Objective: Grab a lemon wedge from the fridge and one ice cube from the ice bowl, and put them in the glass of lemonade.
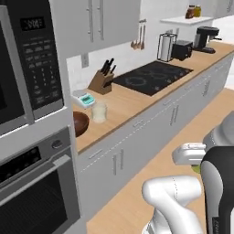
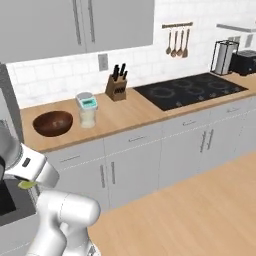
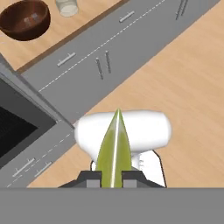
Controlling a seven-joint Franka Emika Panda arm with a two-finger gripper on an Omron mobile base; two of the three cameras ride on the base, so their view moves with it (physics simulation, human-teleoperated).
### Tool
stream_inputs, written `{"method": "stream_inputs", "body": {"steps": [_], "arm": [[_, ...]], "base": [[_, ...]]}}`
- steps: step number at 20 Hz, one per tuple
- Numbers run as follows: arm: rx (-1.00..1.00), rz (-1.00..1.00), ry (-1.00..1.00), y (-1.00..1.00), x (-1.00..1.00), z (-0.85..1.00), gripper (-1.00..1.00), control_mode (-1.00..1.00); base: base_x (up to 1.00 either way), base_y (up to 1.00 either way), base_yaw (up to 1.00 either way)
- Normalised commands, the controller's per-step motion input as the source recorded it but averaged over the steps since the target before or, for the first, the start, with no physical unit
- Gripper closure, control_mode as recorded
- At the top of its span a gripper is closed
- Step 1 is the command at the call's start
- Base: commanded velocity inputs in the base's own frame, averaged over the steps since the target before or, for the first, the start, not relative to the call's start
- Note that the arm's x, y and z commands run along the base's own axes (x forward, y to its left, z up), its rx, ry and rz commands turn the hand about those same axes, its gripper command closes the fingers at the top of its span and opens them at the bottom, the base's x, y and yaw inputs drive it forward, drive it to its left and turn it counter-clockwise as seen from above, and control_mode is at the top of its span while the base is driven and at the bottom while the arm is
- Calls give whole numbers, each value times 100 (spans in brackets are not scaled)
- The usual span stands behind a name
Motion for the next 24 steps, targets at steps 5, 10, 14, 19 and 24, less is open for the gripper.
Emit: {"method": "stream_inputs", "body": {"steps": [5, 10, 14, 19, 24], "arm": [[0, 0, 0, 0, 0, 0, 100, 100], [0, 0, 0, 0, 0, 0, 100, 100], [0, 0, 0, 0, 0, 0, 100, 100], [0, 0, 0, 0, 0, 0, 100, 100], [0, 0, 0, 0, 0, 0, 100, 100]], "base": [[72, -23, 48], [59, -15, 56], [71, -29, 60], [61, -37, 56], [44, -47, 52]]}}
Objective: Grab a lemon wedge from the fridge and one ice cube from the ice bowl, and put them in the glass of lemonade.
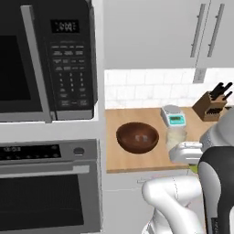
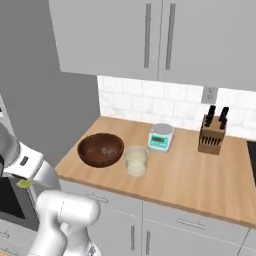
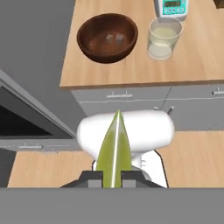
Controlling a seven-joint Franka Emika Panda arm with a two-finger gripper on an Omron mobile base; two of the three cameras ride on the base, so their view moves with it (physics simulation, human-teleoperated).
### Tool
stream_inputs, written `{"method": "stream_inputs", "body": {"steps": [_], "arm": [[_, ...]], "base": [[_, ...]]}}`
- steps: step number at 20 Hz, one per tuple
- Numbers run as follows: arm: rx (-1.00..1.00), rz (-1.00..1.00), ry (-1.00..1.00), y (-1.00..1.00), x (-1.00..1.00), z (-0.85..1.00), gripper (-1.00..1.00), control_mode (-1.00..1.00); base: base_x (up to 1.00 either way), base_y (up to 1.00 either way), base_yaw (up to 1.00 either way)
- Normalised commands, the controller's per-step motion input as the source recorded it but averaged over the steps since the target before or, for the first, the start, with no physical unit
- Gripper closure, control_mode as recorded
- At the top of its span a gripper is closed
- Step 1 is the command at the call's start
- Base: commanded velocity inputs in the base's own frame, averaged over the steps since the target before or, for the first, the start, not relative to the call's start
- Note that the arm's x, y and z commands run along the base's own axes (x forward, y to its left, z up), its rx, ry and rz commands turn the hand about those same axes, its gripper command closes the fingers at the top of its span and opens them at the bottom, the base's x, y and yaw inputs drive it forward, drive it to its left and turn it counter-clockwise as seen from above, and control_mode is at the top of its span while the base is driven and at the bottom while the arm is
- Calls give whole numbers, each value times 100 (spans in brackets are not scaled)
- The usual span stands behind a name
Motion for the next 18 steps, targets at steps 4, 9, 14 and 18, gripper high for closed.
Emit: {"method": "stream_inputs", "body": {"steps": [4, 9, 14, 18], "arm": [[0, 0, 0, 0, 0, 0, 100, 100], [0, 0, 0, 0, 0, 0, 100, 100], [0, 0, 0, 0, 0, 0, 100, 100], [0, 0, 0, 0, 0, 0, 100, 100]], "base": [[38, -62, 40], [41, -66, 17], [52, -47, -2], [25, -21, -13]]}}
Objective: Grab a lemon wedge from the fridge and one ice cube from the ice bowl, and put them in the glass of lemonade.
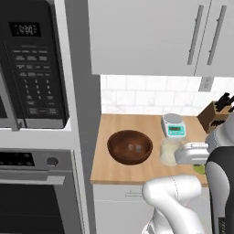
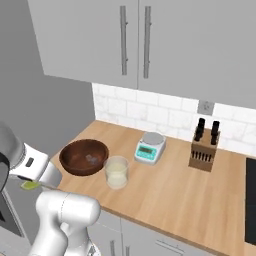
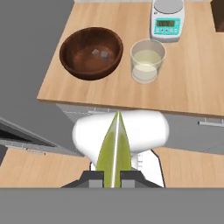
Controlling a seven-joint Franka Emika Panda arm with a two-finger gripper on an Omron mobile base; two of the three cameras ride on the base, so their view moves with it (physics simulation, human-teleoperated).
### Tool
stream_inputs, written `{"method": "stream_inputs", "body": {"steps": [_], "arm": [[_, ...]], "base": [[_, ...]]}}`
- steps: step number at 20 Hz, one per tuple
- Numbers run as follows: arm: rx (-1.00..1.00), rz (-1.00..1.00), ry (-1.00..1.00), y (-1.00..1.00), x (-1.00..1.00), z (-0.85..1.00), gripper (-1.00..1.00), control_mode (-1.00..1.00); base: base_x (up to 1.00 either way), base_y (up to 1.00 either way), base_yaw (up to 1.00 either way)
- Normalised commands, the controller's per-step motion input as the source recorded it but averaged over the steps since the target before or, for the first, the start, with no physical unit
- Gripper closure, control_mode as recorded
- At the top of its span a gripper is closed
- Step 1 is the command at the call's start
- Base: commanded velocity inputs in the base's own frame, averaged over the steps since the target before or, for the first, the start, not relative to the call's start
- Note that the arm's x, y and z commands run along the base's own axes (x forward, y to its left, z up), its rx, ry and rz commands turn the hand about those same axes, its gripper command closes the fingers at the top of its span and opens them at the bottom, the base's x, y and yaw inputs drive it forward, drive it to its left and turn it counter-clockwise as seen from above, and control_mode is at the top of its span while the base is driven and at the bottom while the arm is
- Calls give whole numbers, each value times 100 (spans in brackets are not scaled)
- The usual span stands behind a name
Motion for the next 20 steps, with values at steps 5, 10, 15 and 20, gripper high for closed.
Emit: {"method": "stream_inputs", "body": {"steps": [5, 10, 15, 20], "arm": [[0, 0, 0, 0, 0, 0, 100, 100], [0, 0, 0, 0, 0, 0, 100, 100], [0, 0, 0, 0, 0, 0, 100, 100], [0, 0, 0, 0, 0, 0, 100, 100]], "base": [[7, -8, -29], [13, -14, -31], [1, -6, -16], [0, 0, 0]]}}
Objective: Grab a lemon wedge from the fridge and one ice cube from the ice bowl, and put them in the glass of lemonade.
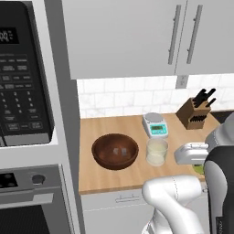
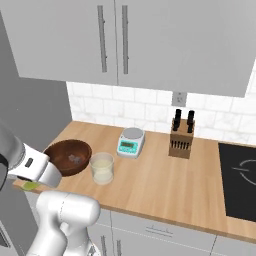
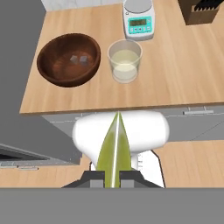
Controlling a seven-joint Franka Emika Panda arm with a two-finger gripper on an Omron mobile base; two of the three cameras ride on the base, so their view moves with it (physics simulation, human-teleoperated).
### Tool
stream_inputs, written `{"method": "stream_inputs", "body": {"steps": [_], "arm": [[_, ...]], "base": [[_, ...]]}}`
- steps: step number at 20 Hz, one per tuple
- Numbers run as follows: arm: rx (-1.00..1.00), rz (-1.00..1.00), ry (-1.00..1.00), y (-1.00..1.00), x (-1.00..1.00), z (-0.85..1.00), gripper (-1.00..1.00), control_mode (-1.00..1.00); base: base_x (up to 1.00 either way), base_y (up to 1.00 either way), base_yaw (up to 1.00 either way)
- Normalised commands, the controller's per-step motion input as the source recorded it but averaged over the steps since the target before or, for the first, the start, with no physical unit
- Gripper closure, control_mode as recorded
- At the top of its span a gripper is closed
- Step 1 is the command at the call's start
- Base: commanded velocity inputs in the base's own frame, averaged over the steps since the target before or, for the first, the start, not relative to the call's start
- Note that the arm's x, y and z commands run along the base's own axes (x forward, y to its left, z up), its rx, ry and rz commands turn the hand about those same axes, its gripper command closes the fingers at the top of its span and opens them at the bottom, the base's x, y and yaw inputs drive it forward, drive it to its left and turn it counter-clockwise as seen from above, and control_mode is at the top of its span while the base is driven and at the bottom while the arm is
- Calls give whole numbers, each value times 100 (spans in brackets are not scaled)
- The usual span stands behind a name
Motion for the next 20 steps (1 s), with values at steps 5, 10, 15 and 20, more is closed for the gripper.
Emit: {"method": "stream_inputs", "body": {"steps": [5, 10, 15, 20], "arm": [[0, 0, 0, 0, 0, 0, 100, 100], [0, 3, 6, 0, 62, 0, 100, -100], [0, 9, 22, -12, 97, 0, 100, -100], [0, 6, 8, -27, 51, -4, 100, -100]], "base": [[0, 0, 0], [1, 0, 0], [0, 0, 0], [0, 0, 0]]}}
